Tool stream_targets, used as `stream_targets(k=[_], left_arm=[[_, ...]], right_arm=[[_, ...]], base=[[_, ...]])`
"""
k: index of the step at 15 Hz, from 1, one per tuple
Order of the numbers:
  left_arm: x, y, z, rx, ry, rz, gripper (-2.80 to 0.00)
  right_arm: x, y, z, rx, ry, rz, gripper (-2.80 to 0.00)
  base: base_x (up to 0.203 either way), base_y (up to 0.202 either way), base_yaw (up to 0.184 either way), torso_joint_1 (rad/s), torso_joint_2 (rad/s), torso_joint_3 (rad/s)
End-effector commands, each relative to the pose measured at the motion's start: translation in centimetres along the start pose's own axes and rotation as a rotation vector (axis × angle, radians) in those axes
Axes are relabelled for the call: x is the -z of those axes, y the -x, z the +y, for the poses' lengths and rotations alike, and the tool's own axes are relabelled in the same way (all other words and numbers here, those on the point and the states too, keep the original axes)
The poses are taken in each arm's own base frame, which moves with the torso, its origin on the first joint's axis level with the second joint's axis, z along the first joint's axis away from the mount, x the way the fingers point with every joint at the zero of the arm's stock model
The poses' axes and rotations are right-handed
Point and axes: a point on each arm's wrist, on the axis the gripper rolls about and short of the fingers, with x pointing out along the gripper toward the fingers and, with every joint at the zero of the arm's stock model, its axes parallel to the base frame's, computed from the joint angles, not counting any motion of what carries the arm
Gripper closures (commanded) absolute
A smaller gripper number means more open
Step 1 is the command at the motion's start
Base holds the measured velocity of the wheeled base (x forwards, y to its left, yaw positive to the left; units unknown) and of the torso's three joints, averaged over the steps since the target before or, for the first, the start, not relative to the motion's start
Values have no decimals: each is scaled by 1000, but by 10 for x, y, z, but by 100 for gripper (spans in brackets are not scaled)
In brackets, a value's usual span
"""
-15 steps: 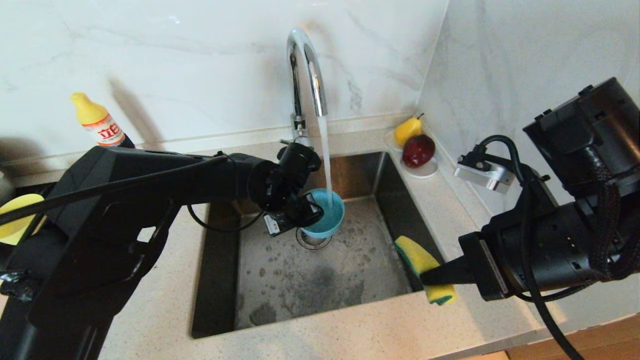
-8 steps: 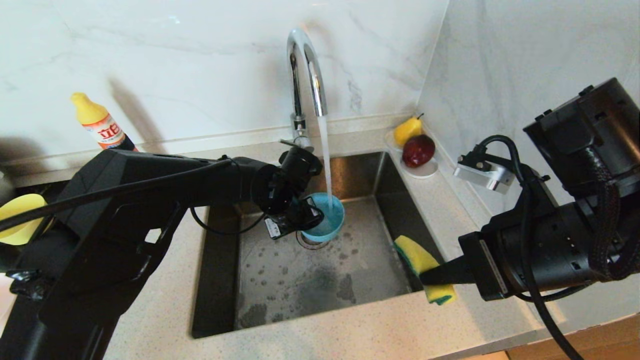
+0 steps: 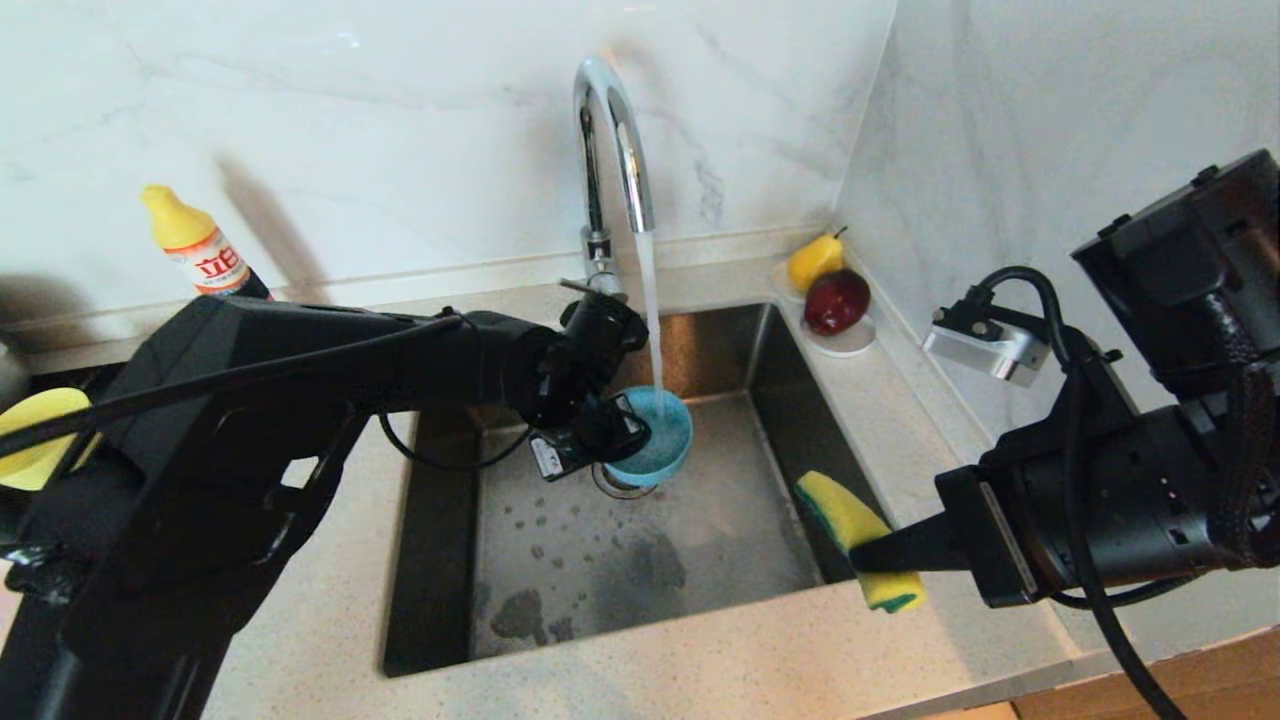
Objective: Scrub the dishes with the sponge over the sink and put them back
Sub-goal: Wash the bowl
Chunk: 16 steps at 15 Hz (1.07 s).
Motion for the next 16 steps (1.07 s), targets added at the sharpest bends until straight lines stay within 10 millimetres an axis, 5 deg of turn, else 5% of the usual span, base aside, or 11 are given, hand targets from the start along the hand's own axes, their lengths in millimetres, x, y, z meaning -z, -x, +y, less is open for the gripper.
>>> stream_targets(k=[1,8,11,16], left_arm=[[-9,30,0,18,10,-19,0],[-41,148,35,34,-12,-232,0],[-59,165,51,16,-35,-428,0],[-55,186,68,119,-138,-702,0]], right_arm=[[1,1,0,-1,-1,4,0],[-2,-3,0,4,-1,7,0],[1,-2,1,4,1,9,0],[1,-6,0,11,-1,18,0]], base=[[0,0,0,0,0,0],[0,0,0,0,0,0],[0,0,0,0,0,0],[0,0,0,0,0,0]])
